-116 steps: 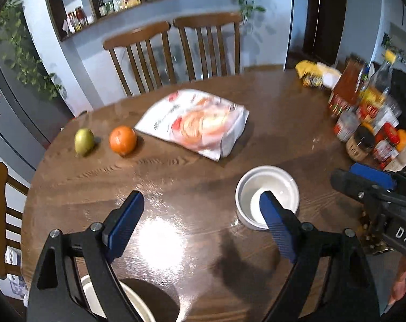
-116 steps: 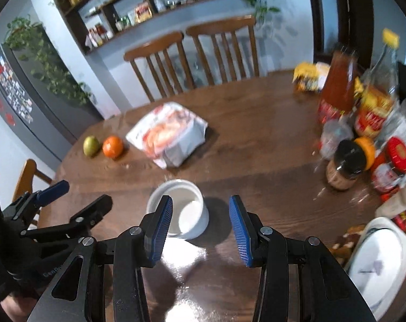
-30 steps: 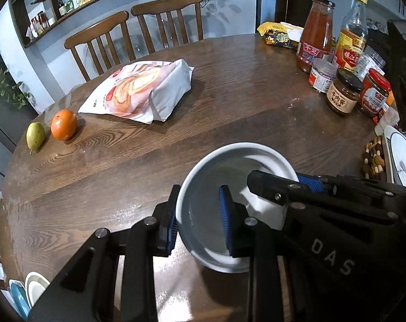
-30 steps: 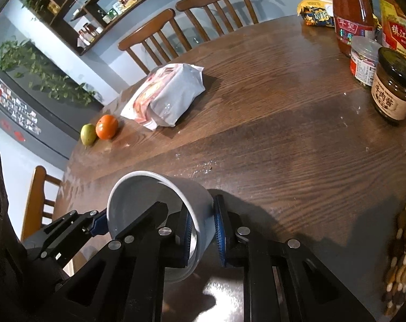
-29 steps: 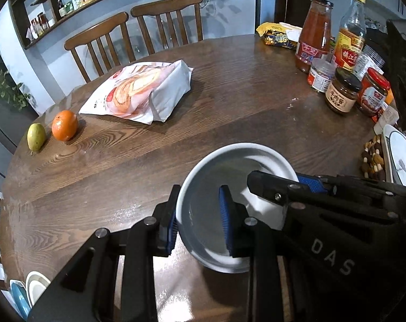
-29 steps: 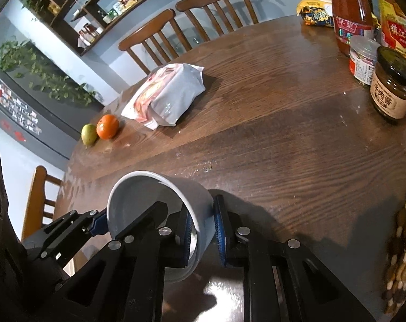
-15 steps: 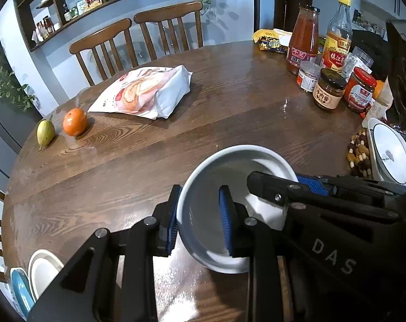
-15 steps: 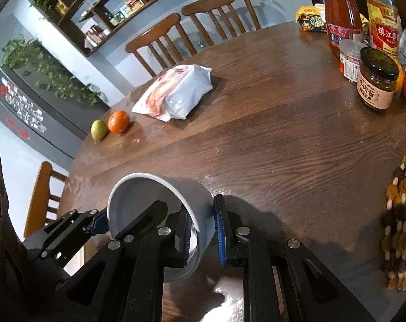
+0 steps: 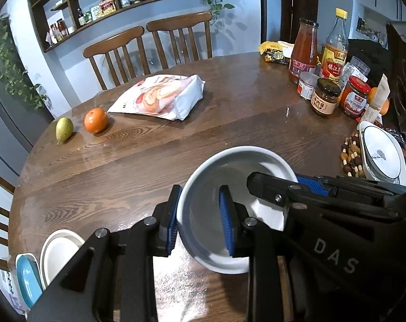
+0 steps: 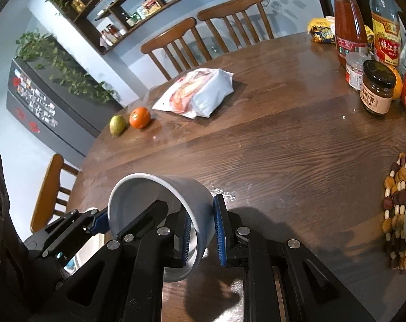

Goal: Organize plates and bowls
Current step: 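Carry the ramekin with both tools over the nested white bowls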

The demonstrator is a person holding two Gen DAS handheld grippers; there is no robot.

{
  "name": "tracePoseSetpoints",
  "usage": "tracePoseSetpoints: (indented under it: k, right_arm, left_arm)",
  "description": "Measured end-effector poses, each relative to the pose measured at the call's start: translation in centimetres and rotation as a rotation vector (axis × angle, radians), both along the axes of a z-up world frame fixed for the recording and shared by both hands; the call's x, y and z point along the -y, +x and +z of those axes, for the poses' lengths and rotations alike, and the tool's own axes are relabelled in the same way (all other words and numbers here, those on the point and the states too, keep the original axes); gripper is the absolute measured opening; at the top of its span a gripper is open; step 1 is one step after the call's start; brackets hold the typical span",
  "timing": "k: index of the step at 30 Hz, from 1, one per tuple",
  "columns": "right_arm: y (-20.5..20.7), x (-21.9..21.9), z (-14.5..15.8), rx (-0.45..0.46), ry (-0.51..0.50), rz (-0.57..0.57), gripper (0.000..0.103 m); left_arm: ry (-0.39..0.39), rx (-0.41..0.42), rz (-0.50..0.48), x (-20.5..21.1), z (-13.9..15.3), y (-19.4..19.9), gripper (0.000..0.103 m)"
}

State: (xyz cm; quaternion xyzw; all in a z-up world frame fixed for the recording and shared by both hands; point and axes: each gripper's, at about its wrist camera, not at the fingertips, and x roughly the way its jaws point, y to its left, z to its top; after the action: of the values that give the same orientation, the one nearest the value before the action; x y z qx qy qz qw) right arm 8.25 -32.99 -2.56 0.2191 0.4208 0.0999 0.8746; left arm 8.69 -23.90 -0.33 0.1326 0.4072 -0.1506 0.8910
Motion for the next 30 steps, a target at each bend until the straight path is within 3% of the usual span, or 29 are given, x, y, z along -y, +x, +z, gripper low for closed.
tracePoseSetpoints:
  k: [30]
  right_arm:
    - [-3.5, -4.2, 2.4, 0.042, -0.046, 0.048, 0.019]
  left_arm:
    - [-0.058, 0.050, 0.040, -4.7, 1.8, -4.1, 0.025]
